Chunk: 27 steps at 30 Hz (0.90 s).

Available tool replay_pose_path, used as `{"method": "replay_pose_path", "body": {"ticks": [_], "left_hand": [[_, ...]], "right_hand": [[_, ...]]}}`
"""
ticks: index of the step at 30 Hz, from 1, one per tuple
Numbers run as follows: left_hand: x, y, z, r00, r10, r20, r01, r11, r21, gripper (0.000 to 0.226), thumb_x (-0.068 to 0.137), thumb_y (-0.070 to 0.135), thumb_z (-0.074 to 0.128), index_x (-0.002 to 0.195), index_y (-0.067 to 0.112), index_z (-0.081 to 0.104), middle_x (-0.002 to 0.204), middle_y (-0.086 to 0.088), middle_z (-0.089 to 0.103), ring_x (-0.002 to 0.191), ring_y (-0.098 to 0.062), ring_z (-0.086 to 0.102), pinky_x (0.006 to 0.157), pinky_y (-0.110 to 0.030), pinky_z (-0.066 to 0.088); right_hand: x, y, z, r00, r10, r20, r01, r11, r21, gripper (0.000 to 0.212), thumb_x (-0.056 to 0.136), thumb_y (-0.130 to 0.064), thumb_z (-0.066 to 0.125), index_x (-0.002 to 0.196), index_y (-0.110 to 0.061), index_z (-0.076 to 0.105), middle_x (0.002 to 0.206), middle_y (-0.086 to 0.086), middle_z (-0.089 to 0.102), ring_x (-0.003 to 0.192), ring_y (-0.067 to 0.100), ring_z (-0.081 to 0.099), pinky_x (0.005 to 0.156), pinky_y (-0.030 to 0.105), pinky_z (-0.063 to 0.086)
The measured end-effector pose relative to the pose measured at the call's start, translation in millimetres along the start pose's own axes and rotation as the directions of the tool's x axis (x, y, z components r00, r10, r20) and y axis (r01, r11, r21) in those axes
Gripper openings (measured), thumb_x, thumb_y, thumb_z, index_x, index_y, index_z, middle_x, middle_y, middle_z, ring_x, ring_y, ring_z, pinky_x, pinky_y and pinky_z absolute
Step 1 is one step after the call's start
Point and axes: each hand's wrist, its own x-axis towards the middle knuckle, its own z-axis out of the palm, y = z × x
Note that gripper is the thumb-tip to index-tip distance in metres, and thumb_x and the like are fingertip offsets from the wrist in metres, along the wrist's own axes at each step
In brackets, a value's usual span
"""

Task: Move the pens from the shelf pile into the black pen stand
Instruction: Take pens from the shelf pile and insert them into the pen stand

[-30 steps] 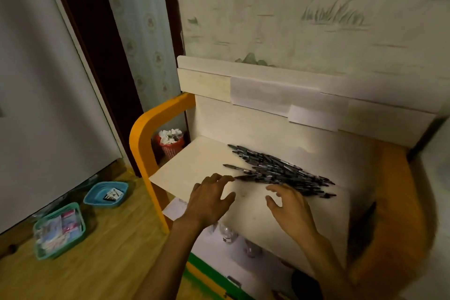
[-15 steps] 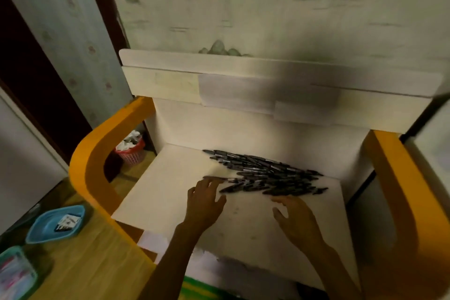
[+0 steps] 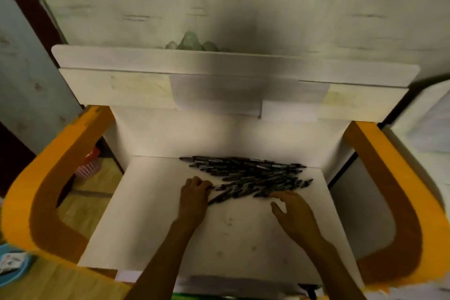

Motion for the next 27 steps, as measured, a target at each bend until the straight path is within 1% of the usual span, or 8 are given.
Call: {"method": "replay_pose_path", "body": {"ticks": [2, 4, 7, 11, 14, 16, 21, 27], "left_hand": [[2.7, -3.4, 2.4, 1.0, -0.004, 0.01, 0.004, 1.0, -0.021, 0.014, 0.089, 0.008, 0.068, 0.101, 0.013, 0.071, 0.099, -0.007, 0.061, 0.092, -0.026, 0.053, 0.074, -0.034, 0.043], [3.9, -5.0, 6.3, 1.0, -0.013, 0.028, 0.012, 1.0, 0.017, 0.029, 0.077, -0.005, 0.07, 0.1, 0.012, 0.066, 0.099, -0.009, 0.06, 0.09, -0.028, 0.054, 0.071, -0.033, 0.041], [-0.1, 0.4, 9.5, 0.994, -0.108, 0.02, 0.109, 0.991, -0.079, 0.029, 0.078, -0.011, 0.057, 0.103, 0.005, 0.06, 0.096, -0.011, 0.058, 0.086, -0.028, 0.052, 0.07, -0.032, 0.033], [-5.1, 13.8, 16.4, 0.989, -0.147, 0.004, 0.144, 0.965, -0.218, 0.011, 0.097, 0.009, 0.048, 0.102, 0.007, 0.058, 0.094, -0.007, 0.058, 0.084, -0.026, 0.055, 0.072, -0.038, 0.042], [-2.4, 20.7, 18.3, 0.975, -0.185, 0.124, 0.196, 0.977, -0.088, 0.032, 0.097, 0.047, 0.044, 0.11, 0.022, 0.059, 0.106, 0.004, 0.053, 0.101, -0.018, 0.051, 0.08, -0.034, 0.039], [-0.4, 23.0, 18.9, 0.976, -0.159, 0.146, 0.165, 0.986, -0.034, 0.04, 0.094, 0.06, 0.044, 0.107, 0.026, 0.06, 0.103, 0.006, 0.05, 0.099, -0.016, 0.05, 0.078, -0.032, 0.035], [3.4, 30.8, 16.5, 0.969, -0.146, 0.201, 0.144, 0.989, 0.023, 0.042, 0.093, 0.061, 0.05, 0.102, 0.022, 0.061, 0.102, 0.003, 0.051, 0.101, -0.017, 0.048, 0.082, -0.033, 0.033], [13.1, 27.7, 6.0, 0.938, -0.147, 0.313, 0.173, 0.983, -0.055, 0.028, 0.103, 0.038, 0.045, 0.11, 0.013, 0.055, 0.108, -0.005, 0.057, 0.096, -0.022, 0.053, 0.077, -0.034, 0.039]], "right_hand": [[2.5, 0.4, 0.2, 1.0, 0.014, -0.008, -0.014, 1.0, -0.002, 0.026, 0.09, -0.022, 0.066, 0.116, -0.026, 0.067, 0.115, -0.004, 0.064, 0.107, 0.017, 0.058, 0.087, 0.023, 0.041], [4.9, 1.6, 2.1, 1.0, 0.013, -0.015, -0.013, 1.0, -0.007, 0.025, 0.091, -0.022, 0.066, 0.115, -0.027, 0.067, 0.114, -0.006, 0.064, 0.106, 0.016, 0.058, 0.086, 0.024, 0.042], [8.6, 3.8, 5.4, 0.999, 0.025, -0.022, -0.025, 1.0, 0.011, 0.023, 0.091, -0.022, 0.065, 0.114, -0.026, 0.068, 0.113, -0.007, 0.064, 0.104, 0.014, 0.058, 0.086, 0.025, 0.044], [10.9, 6.4, 5.8, 0.999, 0.021, -0.036, -0.02, 0.999, 0.041, 0.021, 0.092, -0.019, 0.064, 0.111, -0.026, 0.069, 0.109, -0.009, 0.063, 0.099, 0.011, 0.057, 0.084, 0.024, 0.044], [12.7, 9.5, 3.4, 0.998, -0.007, -0.057, 0.01, 0.998, 0.06, 0.021, 0.09, -0.016, 0.066, 0.108, -0.026, 0.07, 0.105, -0.013, 0.061, 0.096, 0.007, 0.056, 0.082, 0.02, 0.042], [14.8, 11.0, 0.9, 0.998, -0.013, -0.066, 0.018, 0.998, 0.066, 0.02, 0.09, -0.017, 0.066, 0.107, -0.026, 0.07, 0.104, -0.013, 0.062, 0.095, 0.006, 0.056, 0.083, 0.019, 0.042], [18.5, 18.8, -3.1, 0.998, -0.019, -0.055, 0.023, 0.997, 0.073, 0.021, 0.091, -0.018, 0.065, 0.11, -0.026, 0.07, 0.105, -0.012, 0.062, 0.095, 0.006, 0.055, 0.084, 0.019, 0.042], [24.0, 30.6, -7.3, 0.997, -0.033, -0.072, 0.04, 0.994, 0.104, 0.022, 0.09, -0.016, 0.067, 0.11, -0.025, 0.07, 0.105, -0.009, 0.065, 0.096, 0.007, 0.058, 0.085, 0.021, 0.046]]}}
